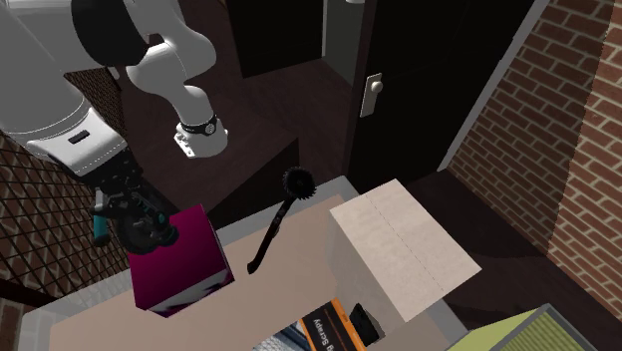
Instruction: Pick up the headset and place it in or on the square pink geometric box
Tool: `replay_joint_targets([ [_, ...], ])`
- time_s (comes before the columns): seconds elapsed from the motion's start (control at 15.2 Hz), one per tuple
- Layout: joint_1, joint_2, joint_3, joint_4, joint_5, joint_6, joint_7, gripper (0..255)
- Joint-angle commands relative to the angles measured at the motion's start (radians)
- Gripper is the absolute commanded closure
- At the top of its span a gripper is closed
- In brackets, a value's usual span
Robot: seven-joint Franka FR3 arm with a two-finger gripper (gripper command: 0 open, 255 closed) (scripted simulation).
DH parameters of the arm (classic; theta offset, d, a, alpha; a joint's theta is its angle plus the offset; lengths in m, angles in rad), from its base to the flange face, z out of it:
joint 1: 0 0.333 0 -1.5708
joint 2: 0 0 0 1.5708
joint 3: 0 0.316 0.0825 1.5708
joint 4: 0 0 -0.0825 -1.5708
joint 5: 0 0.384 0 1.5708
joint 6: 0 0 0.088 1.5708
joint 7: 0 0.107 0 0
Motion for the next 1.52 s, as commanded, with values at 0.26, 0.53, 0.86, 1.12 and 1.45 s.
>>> replay_joint_targets([
  [0.26,0.001,0.028,-0.015,-0.058,0.009,0.084,-0.012,255],
  [0.53,0.001,0.04,-0.02,-0.075,0.014,0.111,-0.017,255],
  [0.86,0.001,0.04,-0.02,-0.075,0.014,0.111,-0.017,255],
  [1.12,0.001,0.039,-0.019,-0.076,0.014,0.112,-0.016,0],
  [1.45,0.0,0.012,-0.008,-0.029,0.003,0.041,-0.007,0],
])
